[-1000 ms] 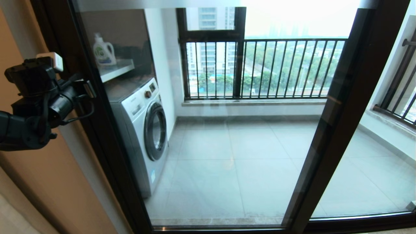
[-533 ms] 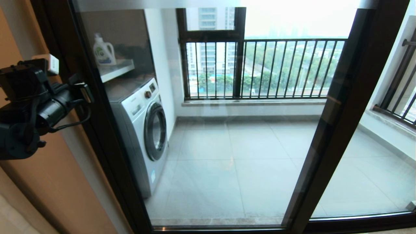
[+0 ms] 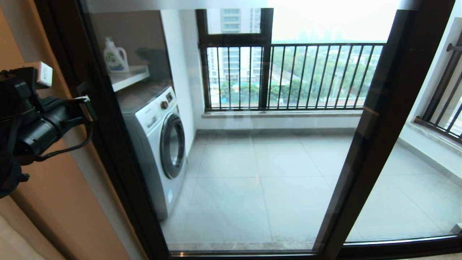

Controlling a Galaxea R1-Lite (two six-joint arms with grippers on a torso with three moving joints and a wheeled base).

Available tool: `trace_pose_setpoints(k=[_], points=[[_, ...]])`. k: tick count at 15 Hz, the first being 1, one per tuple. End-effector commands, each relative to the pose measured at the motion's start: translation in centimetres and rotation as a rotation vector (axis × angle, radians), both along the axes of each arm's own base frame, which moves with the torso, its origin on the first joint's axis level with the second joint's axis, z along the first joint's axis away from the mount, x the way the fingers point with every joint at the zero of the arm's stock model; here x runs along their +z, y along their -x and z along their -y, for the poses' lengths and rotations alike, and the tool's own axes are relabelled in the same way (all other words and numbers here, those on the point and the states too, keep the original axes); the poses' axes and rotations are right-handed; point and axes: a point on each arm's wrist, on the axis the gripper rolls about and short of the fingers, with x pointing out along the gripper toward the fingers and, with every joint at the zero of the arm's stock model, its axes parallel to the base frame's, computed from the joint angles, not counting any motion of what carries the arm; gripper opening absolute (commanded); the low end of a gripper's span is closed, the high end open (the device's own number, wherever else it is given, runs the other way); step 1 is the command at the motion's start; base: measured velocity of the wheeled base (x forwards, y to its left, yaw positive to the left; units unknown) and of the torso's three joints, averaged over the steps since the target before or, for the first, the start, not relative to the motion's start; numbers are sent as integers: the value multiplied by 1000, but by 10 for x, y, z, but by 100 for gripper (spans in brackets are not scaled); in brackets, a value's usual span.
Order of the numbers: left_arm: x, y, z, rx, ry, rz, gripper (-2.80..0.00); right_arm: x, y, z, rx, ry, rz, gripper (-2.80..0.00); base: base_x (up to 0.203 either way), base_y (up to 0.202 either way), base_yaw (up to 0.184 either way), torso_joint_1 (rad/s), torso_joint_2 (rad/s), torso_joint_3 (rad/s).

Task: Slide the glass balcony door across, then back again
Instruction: Close the slid door

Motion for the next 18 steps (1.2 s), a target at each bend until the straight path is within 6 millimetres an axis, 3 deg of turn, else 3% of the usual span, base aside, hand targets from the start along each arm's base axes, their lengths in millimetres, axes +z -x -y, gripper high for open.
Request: trace_pose_setpoints(k=[1,7,11,14,18], points=[[3,20,-6,26,9,14,-280,0,0,0,1,1,-3,-280,0,0,0,0,0,0],[-18,5,-44,105,47,-50,-280,0,0,0,1,1,-3,-280,0,0,0,0,0,0],[-53,-39,-66,135,57,-112,-280,0,0,0,1,1,-3,-280,0,0,0,0,0,0],[-67,-66,-75,140,38,-64,-280,0,0,0,1,1,-3,-280,0,0,0,0,0,0],[-67,-72,-74,116,28,-53,-280,0,0,0,1,1,-3,-280,0,0,0,0,0,0]])
